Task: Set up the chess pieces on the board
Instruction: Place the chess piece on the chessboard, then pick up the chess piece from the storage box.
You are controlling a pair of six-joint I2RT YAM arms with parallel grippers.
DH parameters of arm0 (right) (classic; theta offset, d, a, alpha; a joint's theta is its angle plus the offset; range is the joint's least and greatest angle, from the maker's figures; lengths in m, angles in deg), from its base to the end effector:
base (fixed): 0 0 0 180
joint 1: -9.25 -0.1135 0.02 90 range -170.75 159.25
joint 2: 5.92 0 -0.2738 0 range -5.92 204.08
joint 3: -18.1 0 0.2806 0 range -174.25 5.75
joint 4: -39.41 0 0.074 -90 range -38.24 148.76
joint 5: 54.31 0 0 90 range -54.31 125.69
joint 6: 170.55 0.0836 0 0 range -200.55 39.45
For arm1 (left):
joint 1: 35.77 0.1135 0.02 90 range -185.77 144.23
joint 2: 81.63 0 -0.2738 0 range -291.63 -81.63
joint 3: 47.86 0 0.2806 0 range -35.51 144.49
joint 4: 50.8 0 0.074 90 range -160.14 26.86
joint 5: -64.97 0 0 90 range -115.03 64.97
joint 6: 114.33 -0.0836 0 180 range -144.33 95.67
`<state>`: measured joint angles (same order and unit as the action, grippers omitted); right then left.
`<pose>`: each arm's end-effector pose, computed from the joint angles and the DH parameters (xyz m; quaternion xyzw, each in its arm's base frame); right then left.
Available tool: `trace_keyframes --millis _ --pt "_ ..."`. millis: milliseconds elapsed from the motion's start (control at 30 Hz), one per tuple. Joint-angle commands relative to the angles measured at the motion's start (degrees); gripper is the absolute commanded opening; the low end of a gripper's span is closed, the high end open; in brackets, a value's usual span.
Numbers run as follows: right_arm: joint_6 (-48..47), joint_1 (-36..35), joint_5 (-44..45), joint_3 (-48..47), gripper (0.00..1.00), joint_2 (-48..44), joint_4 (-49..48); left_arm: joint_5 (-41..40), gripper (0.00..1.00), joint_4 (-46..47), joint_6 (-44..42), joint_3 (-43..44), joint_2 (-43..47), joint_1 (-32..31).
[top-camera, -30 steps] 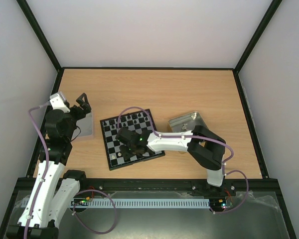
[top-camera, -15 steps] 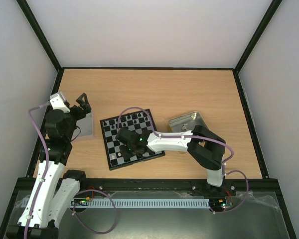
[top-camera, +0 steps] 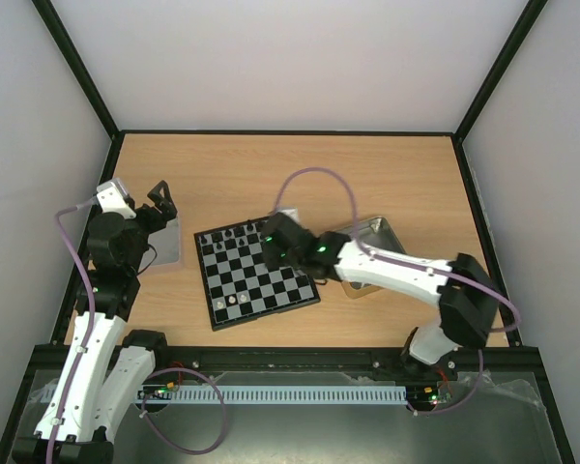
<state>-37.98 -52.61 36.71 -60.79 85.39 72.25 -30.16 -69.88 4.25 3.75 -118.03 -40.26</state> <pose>0.1953 0.3619 0.2149 -0.1516 0.9122 0.2957 0.2397 0.2272 -0.0103 0.3390 -0.1822 0.7074 -0.1628 0.6632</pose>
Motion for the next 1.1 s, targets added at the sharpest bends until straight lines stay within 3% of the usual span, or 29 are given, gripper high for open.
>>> trace_keyframes --millis 0,200,433,700,900,1067 --pt "2.81 9.0 11.98 6.5 0.27 -9.15 4.17 -0.07 1.0 1.56 -0.1 -0.42 0.48 0.1" --pt "-0.22 25.53 11.83 13.21 0.29 -17.44 9.01 0.03 1.0 1.63 -0.12 -0.41 0.42 0.1" --pt "-5.01 37.01 3.32 19.39 0.27 -15.13 8.27 0.37 1.0 1.73 -0.18 -0.5 0.13 0.1" --pt "-10.3 38.75 -3.51 18.71 0.25 -7.47 4.54 0.21 1.0 1.78 -0.28 -0.41 0.11 0.1" --pt "-11.66 38.75 -2.76 16.97 0.16 -3.5 3.96 -0.06 1.0 1.64 -0.28 -0.41 0.17 0.1" --pt "-12.43 38.75 -2.43 16.54 0.16 -1.55 3.27 -0.05 1.0 1.76 -0.26 -0.42 0.14 0.1"
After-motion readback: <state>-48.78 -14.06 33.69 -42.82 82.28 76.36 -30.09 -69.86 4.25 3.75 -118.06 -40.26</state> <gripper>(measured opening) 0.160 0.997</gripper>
